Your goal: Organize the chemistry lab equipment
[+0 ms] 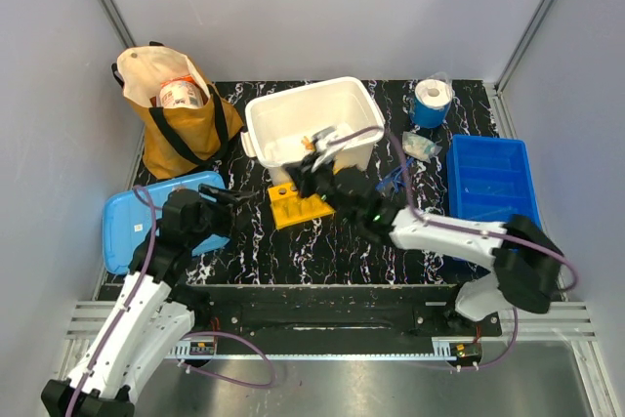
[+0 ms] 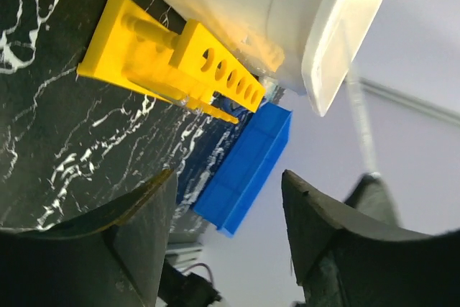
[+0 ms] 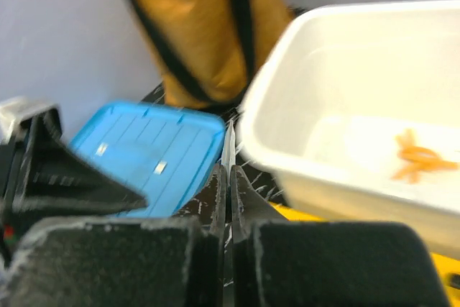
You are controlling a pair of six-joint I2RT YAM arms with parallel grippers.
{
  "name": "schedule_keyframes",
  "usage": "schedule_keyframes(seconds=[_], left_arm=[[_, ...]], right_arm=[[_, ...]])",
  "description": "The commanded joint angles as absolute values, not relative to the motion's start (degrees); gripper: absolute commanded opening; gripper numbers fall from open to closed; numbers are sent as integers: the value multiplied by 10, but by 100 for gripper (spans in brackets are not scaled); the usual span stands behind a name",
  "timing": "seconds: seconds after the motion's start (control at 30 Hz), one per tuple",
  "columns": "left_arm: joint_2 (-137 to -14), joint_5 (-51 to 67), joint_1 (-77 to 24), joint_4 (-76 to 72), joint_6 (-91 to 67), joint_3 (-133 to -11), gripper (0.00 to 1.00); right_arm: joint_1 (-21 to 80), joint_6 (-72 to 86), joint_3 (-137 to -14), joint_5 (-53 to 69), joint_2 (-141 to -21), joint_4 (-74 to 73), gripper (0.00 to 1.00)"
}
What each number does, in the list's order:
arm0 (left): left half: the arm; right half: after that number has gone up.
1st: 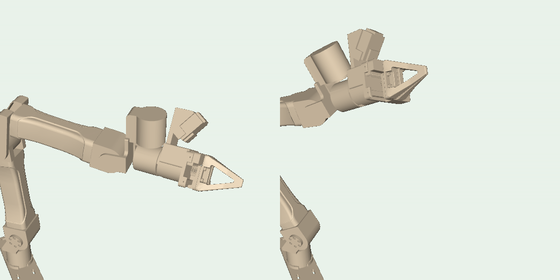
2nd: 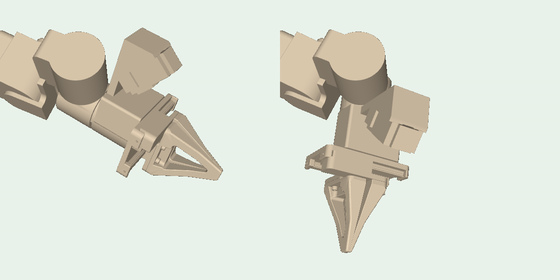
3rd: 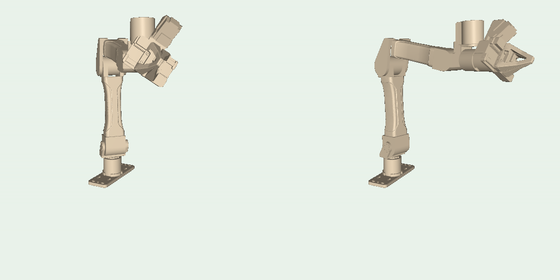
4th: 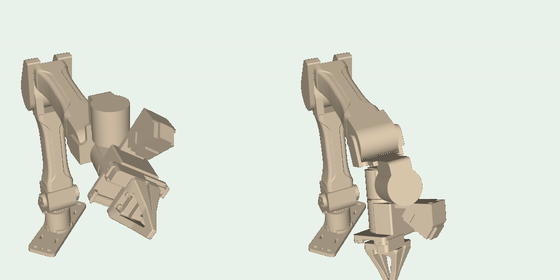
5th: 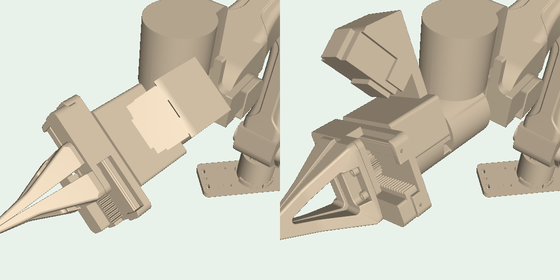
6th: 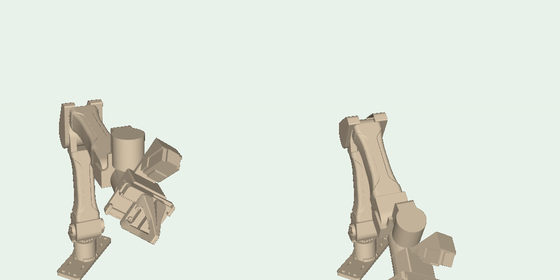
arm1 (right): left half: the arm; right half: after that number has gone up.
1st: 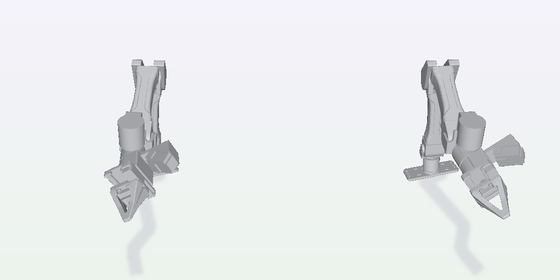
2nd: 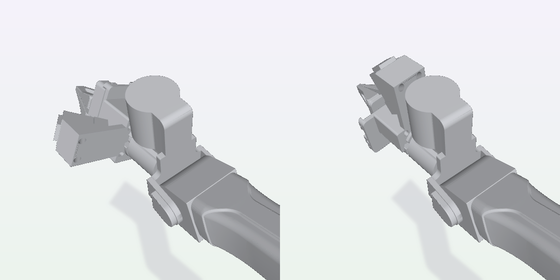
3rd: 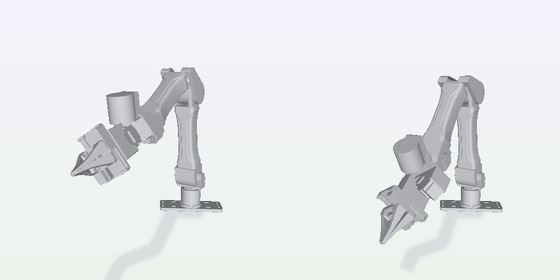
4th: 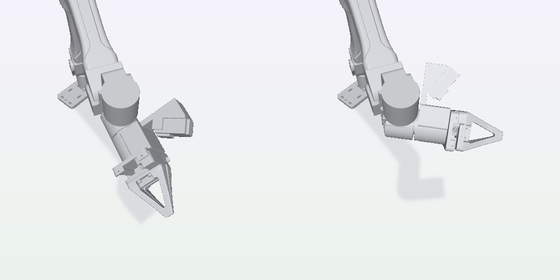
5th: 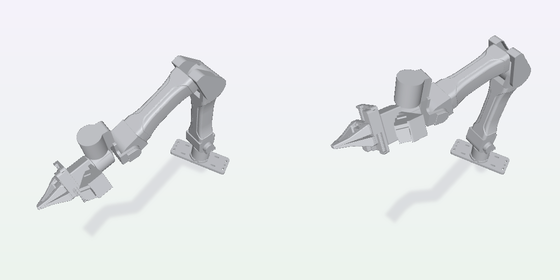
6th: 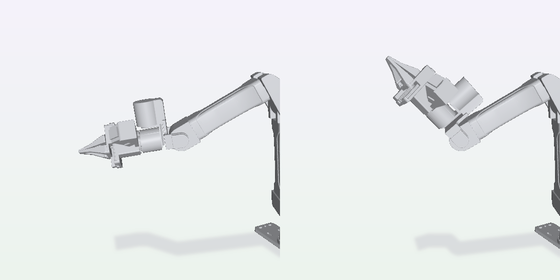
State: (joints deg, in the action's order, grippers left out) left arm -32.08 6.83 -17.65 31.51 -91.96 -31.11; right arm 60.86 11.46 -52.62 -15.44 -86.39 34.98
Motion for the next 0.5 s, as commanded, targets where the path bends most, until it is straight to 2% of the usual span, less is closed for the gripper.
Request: schedule_keyframes(seconds=[0.0,0.1,0.13,0.23,0.4,0.47], left_arm=[[-373,99,-178,275,-729,-380,64],[-404,142,-179,244,-625,-404,65],[-406,164,-178,217,-584,-407,65],[-406,218,-197,128,-453,-423,65],[-489,207,-267,180,-245,-550,62],[-513,273,-279,144,-191,-566,62]], right_arm=[[512,227,-581,-149,-759,144,0],[445,253,-609,-115,-689,3,0],[419,260,-621,-116,-669,-82,0],[357,257,-656,-63,-614,-210,0],[327,224,-731,31,-582,-369,0],[326,221,-751,93,-584,-398,0]])
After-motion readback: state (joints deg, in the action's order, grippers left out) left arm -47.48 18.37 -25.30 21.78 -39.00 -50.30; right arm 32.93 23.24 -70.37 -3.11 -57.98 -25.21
